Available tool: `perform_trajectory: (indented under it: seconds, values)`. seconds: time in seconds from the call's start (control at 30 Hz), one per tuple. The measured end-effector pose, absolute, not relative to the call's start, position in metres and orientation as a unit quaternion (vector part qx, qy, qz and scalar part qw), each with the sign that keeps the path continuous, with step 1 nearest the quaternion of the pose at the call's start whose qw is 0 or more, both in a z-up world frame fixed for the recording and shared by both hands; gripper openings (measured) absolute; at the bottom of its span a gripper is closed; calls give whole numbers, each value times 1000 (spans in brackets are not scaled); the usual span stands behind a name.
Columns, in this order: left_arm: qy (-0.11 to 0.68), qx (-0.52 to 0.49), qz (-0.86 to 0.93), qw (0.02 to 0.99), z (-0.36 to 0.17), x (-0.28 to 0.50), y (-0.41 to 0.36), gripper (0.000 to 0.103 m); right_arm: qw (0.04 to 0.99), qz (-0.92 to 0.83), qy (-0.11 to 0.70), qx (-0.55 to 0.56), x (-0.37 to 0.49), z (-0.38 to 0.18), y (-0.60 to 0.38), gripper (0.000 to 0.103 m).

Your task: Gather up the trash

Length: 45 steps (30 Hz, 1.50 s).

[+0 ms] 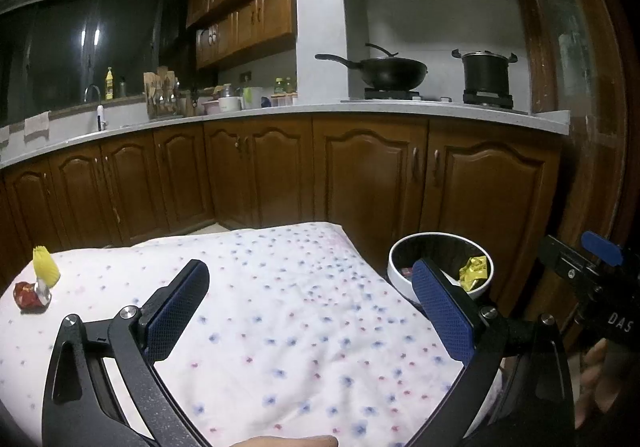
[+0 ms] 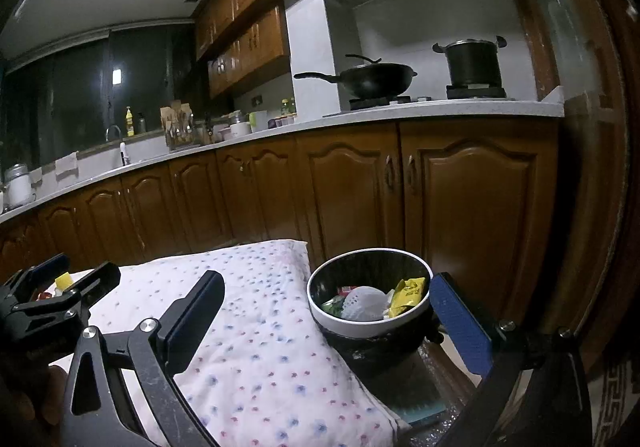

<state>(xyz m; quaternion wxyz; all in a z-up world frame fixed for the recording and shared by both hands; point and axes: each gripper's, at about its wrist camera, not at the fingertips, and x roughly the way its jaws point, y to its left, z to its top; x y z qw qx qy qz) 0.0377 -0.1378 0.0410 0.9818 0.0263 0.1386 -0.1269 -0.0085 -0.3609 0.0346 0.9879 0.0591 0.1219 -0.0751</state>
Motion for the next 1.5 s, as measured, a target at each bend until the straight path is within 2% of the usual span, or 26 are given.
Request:
perform_trajectory:
  seconds: [1.5]
  values:
    - [140,25,-129,981,41,38,-135,103,988,-71,123,57,-9,38,-359,103]
